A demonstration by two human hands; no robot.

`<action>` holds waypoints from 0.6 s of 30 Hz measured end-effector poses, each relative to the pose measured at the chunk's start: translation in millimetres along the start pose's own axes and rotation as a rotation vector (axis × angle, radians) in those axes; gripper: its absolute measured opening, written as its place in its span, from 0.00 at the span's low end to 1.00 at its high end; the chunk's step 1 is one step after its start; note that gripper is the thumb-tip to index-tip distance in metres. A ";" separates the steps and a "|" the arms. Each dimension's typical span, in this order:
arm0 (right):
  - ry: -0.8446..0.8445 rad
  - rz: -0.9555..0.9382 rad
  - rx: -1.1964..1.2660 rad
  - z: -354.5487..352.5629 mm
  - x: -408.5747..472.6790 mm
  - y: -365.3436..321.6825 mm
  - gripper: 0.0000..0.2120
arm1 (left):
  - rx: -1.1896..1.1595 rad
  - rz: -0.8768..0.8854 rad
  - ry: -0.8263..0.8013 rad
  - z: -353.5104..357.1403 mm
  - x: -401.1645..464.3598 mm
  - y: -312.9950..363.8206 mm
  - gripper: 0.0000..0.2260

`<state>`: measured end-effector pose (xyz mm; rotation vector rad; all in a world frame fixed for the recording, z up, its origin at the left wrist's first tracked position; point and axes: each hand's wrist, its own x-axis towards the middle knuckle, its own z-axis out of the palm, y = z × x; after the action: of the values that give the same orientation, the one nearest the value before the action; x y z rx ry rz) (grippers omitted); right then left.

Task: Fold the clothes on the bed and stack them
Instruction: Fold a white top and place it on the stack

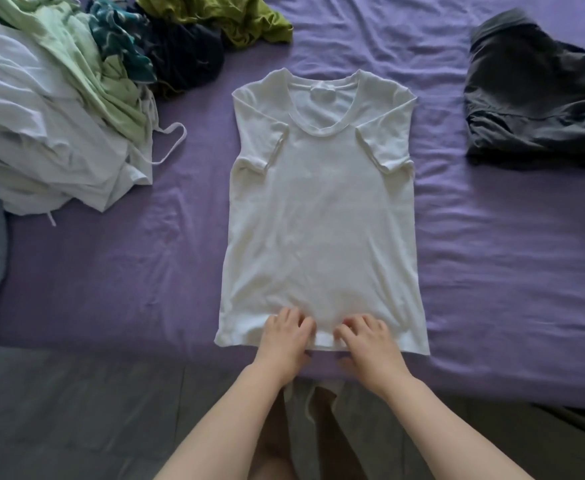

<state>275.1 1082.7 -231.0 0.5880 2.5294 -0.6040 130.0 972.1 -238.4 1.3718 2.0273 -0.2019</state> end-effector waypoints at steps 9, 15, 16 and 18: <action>0.079 0.019 0.203 -22.8 9.3 12.6 0.09 | -0.126 -0.008 -0.030 -21.0 6.5 -10.7 0.10; 0.097 0.245 0.280 -53.0 28.8 19.9 0.12 | -0.399 -0.186 0.032 -54.5 17.7 -16.6 0.08; 0.109 0.286 0.261 -60.3 34.1 21.6 0.14 | -0.427 -0.203 0.041 -62.5 23.2 -18.4 0.09; 0.153 0.346 0.244 -77.9 46.1 27.2 0.16 | -0.425 -0.234 0.078 -81.3 38.3 -25.0 0.11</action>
<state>225.4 1157.6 -202.0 1.1708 2.4220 -0.7653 63.9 1029.0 -205.4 0.8928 2.1382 0.1771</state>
